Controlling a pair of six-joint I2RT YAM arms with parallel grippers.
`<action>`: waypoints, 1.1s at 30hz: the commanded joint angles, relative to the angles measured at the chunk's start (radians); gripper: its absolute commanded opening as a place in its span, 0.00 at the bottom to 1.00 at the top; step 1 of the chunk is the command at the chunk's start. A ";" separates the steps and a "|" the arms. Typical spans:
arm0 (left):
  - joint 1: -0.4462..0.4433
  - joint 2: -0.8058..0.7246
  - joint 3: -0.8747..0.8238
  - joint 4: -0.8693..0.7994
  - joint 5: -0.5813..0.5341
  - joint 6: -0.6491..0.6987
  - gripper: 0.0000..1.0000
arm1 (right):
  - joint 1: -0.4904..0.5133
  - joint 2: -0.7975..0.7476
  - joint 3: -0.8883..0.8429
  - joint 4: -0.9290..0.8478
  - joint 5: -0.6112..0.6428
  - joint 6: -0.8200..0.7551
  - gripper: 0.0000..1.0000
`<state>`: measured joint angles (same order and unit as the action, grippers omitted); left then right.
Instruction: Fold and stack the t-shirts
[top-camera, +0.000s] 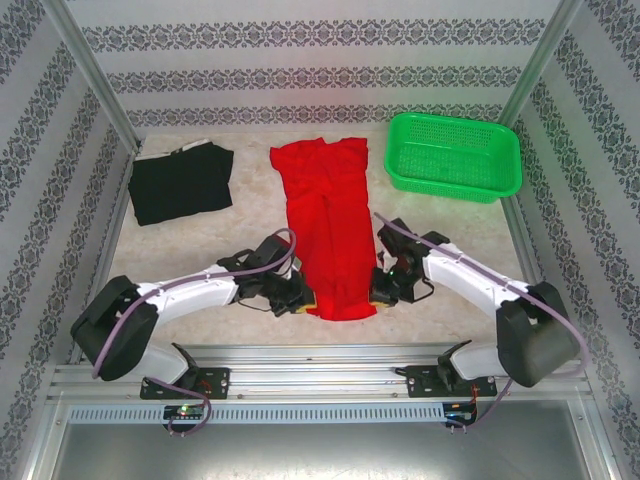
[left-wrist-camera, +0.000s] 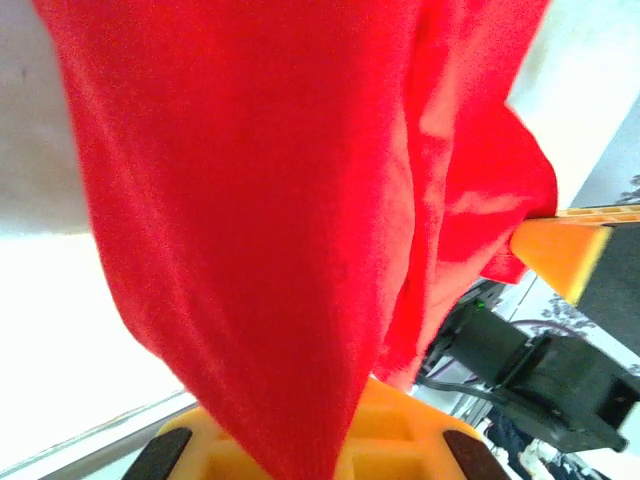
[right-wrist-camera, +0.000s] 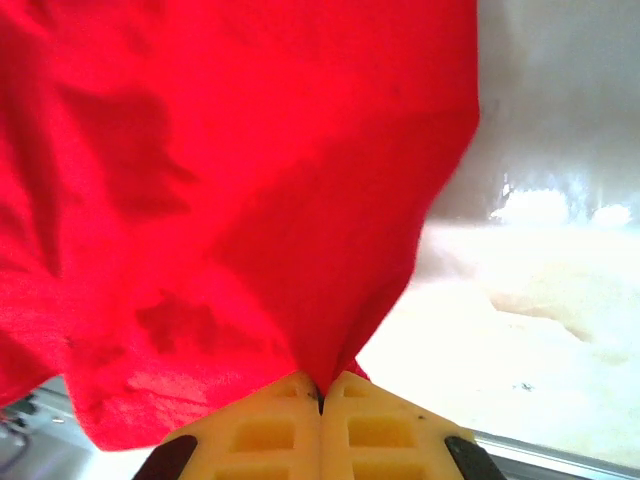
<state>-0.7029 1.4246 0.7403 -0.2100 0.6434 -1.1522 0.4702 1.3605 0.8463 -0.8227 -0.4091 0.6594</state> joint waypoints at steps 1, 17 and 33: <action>0.057 -0.051 0.050 -0.058 -0.018 0.028 0.00 | -0.052 -0.030 0.086 -0.044 -0.006 0.003 0.00; 0.249 0.253 0.382 0.081 0.163 0.072 0.00 | -0.164 0.380 0.569 -0.034 -0.076 -0.119 0.00; 0.420 0.512 0.581 0.055 0.192 0.160 0.00 | -0.251 0.719 0.944 -0.069 -0.026 -0.184 0.00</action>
<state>-0.3046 1.9068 1.2751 -0.1707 0.8124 -1.0359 0.2359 2.0514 1.7164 -0.8589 -0.4599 0.5079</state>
